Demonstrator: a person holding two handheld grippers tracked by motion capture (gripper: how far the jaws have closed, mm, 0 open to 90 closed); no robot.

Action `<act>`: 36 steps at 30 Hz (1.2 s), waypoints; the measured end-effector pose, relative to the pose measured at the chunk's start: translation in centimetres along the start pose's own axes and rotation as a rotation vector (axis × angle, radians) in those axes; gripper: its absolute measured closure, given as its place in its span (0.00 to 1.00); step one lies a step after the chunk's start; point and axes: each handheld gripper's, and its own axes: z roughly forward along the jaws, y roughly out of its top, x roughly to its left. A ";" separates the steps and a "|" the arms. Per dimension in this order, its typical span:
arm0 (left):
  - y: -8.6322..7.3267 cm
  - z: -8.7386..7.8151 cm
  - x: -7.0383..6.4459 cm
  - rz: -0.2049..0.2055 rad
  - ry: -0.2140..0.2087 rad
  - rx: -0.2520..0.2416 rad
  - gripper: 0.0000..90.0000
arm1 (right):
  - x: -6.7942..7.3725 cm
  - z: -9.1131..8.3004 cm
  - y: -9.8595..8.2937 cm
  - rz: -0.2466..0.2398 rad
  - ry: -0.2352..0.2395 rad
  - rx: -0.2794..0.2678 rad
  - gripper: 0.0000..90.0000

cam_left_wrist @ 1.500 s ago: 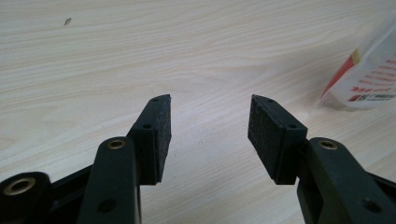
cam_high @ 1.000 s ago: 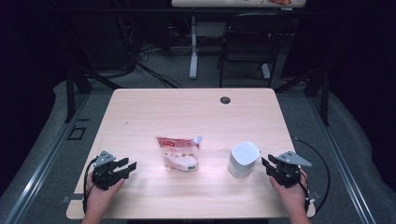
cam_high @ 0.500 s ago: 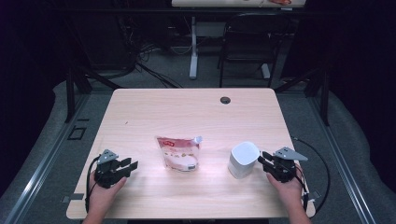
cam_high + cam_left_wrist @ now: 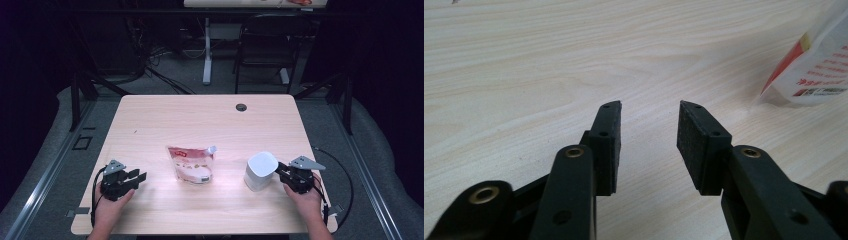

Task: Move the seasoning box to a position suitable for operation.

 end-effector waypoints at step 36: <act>0.2 -0.1 0.5 0.000 0.016 -0.013 0.69 | 2.7 -1.3 0.0 -0.074 -0.043 0.049 0.93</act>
